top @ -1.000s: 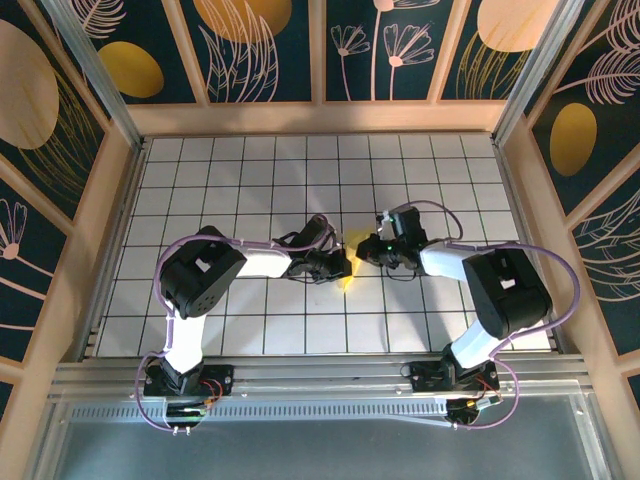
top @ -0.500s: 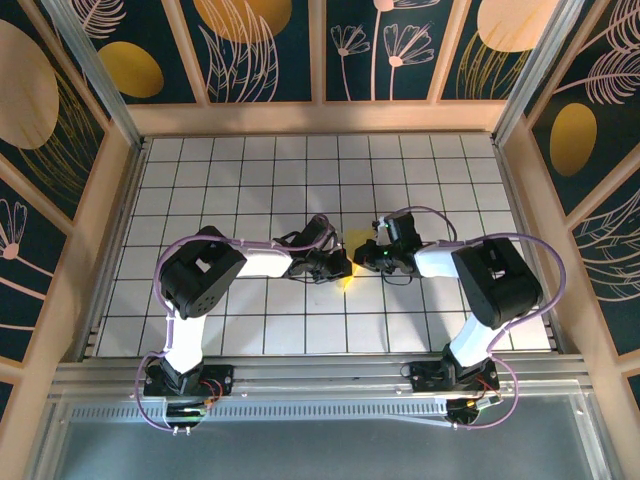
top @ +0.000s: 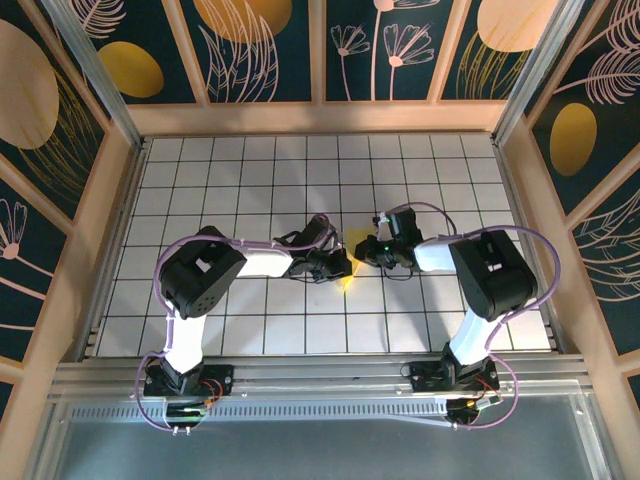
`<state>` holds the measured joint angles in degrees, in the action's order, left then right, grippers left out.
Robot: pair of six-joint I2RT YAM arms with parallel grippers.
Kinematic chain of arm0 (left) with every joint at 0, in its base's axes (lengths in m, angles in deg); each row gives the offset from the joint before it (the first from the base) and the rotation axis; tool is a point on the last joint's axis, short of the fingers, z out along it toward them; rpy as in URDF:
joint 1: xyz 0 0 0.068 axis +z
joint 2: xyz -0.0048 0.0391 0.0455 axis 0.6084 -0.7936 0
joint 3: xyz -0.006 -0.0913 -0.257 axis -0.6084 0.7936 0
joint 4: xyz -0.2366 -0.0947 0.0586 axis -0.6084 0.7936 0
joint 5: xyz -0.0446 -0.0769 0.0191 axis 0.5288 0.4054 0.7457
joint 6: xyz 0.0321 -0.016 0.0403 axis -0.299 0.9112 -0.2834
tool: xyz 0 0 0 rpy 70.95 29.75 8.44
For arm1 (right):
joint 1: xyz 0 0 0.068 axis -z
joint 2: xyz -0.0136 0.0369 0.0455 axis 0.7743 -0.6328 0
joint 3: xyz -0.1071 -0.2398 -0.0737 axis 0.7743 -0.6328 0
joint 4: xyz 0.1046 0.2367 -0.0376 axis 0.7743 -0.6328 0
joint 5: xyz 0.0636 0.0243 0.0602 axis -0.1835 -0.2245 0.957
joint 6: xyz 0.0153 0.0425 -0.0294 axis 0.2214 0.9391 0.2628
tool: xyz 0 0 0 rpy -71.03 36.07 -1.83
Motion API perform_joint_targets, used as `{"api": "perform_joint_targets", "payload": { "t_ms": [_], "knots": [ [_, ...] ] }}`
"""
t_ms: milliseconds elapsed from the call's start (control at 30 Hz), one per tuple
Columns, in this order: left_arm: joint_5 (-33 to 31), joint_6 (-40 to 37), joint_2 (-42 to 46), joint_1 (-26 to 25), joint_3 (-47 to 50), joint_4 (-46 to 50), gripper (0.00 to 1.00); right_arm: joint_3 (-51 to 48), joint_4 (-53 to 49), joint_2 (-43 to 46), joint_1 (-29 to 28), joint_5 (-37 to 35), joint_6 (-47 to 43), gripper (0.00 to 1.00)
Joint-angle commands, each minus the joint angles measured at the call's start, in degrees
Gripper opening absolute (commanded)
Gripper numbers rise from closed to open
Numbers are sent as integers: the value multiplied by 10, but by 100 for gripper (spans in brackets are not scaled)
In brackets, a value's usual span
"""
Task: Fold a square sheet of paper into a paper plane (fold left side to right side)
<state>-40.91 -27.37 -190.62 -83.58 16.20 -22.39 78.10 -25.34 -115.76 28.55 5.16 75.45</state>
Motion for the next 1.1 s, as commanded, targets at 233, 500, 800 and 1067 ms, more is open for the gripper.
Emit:
{"api": "perform_joint_targets", "payload": {
  "t_ms": [233,500,800,1067],
  "knots": [
    [-53,-8,-25,1,12,93,0,42,-14,-34,42,-15,-38,0],
    [-53,-8,-26,1,12,94,0,68,-26,-57,74,-9,-57,0],
    [-52,-8,-27,2,13,93,0,111,-48,-90,104,-2,-73,0],
    [-51,-6,-26,2,14,91,0,156,-77,-128,124,-8,-84,0]
  ]
}}
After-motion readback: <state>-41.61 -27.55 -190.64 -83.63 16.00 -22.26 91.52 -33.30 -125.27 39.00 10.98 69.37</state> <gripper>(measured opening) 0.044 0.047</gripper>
